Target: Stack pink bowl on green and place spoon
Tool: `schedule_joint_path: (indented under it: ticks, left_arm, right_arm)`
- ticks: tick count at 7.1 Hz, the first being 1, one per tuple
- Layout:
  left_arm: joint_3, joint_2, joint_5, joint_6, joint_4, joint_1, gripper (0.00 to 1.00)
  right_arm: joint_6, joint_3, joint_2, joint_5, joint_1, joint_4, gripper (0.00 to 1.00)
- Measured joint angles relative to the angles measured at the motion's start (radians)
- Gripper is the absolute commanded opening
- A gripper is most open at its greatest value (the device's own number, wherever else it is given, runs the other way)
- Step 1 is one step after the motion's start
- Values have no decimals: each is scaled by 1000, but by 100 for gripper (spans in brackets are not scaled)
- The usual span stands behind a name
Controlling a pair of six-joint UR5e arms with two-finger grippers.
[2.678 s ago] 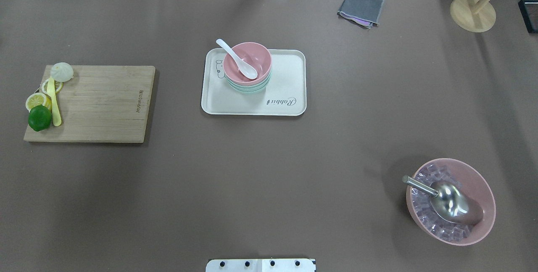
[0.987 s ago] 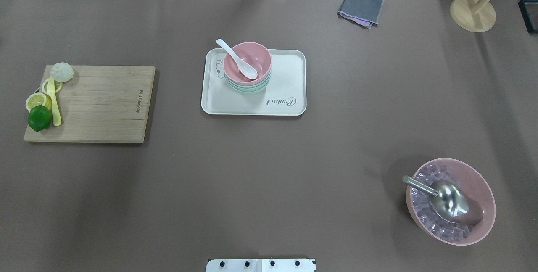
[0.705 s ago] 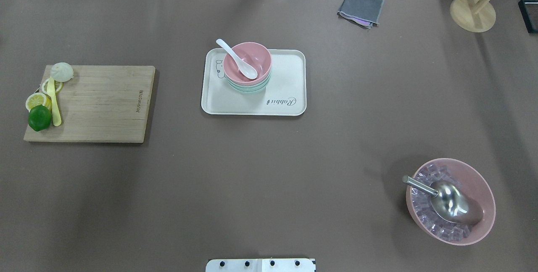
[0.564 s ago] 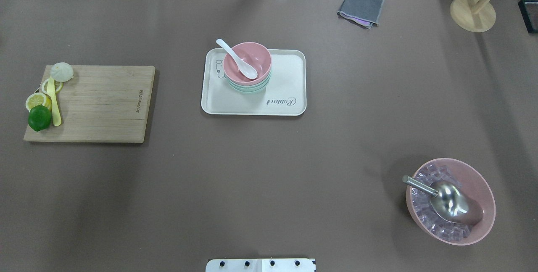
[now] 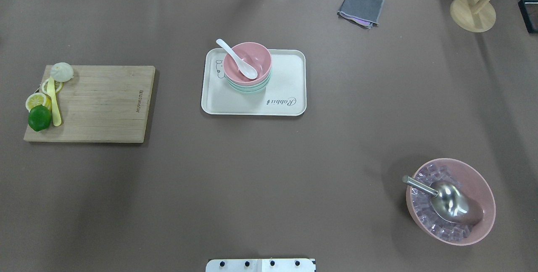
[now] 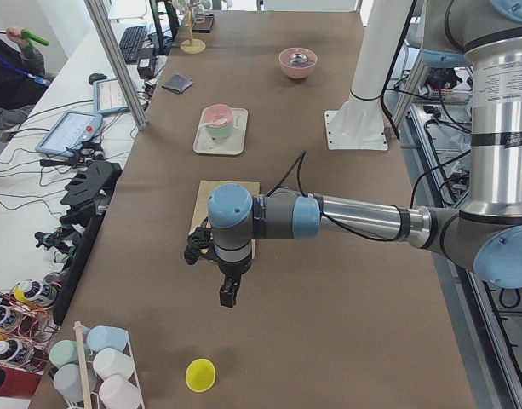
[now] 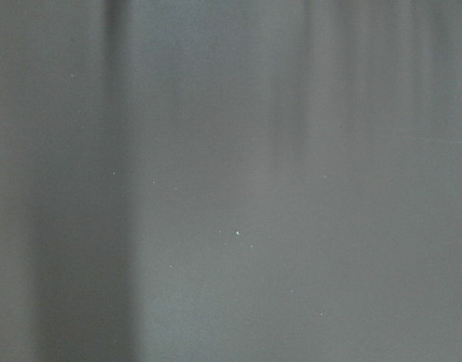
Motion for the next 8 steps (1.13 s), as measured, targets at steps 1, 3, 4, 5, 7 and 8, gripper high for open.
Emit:
schedule_joint_path:
  ticks: [1, 3, 4, 5, 7, 8]
  left_arm:
    - [-2, 0, 0, 1, -6, 0, 98]
    - [-3, 5, 1, 1, -22, 0, 98]
    - [-4, 7, 1, 1, -24, 0, 98]
    - [-4, 7, 1, 1, -25, 0, 98]
    - [-5, 8, 1, 1, -26, 0, 98]
    - [-4, 8, 1, 1, -26, 0, 98]
  right_arm:
    - [0, 0, 0, 1, -6, 0, 100]
    - [1, 1, 0, 2, -17, 0, 100]
    - [1, 1, 0, 3, -20, 0, 100]
    - [1, 1, 0, 3, -20, 0, 100]
    - [2, 3, 1, 3, -23, 0, 100]
    - [2, 4, 1, 3, -25, 0, 100]
